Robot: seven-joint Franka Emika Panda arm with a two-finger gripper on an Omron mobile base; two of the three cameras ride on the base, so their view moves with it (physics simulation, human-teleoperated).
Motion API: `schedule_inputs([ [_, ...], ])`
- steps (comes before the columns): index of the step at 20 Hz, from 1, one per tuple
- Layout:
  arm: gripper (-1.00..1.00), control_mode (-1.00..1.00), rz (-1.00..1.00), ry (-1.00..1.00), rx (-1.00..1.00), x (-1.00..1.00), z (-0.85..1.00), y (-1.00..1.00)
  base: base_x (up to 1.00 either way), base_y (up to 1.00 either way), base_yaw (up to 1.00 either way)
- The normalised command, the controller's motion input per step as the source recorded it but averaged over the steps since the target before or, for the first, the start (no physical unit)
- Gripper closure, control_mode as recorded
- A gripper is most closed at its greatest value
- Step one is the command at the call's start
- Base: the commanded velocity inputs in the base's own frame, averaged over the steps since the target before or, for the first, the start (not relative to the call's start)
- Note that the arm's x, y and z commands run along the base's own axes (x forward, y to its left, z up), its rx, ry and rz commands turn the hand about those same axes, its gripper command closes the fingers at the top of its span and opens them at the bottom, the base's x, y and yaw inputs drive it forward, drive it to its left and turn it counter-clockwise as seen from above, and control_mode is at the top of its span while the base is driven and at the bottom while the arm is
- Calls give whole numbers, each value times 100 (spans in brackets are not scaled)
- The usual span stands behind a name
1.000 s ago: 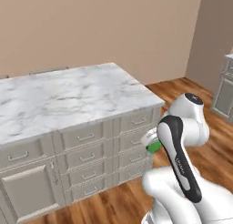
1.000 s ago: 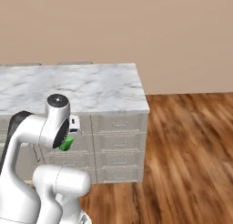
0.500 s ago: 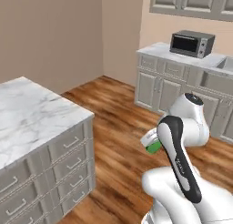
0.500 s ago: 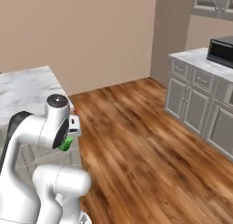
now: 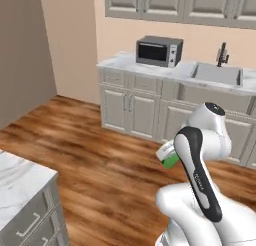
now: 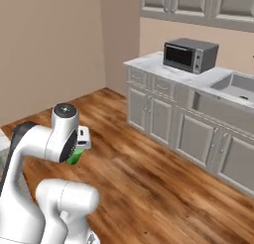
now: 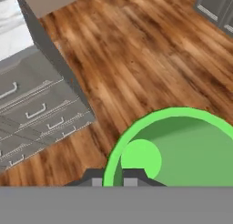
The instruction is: Pick the cup and bowl from the counter and place them on the counter next to the sink.
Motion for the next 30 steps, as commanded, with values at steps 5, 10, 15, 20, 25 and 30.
schedule_inputs([
  [5,100,100,0,0,0,0,0,0,100,-14,-38],
  [10,100,100,0,0,0,0,0,0,100,-20,-45],
  [15,100,100,0,0,0,0,0,0,100,0,-44],
  [20,100,100,0,0,0,0,0,0,100,2,-37],
  [25,100,100,0,0,0,0,0,0,94,33,-26],
  [30,100,100,0,0,0,0,0,0,74,46,-2],
])
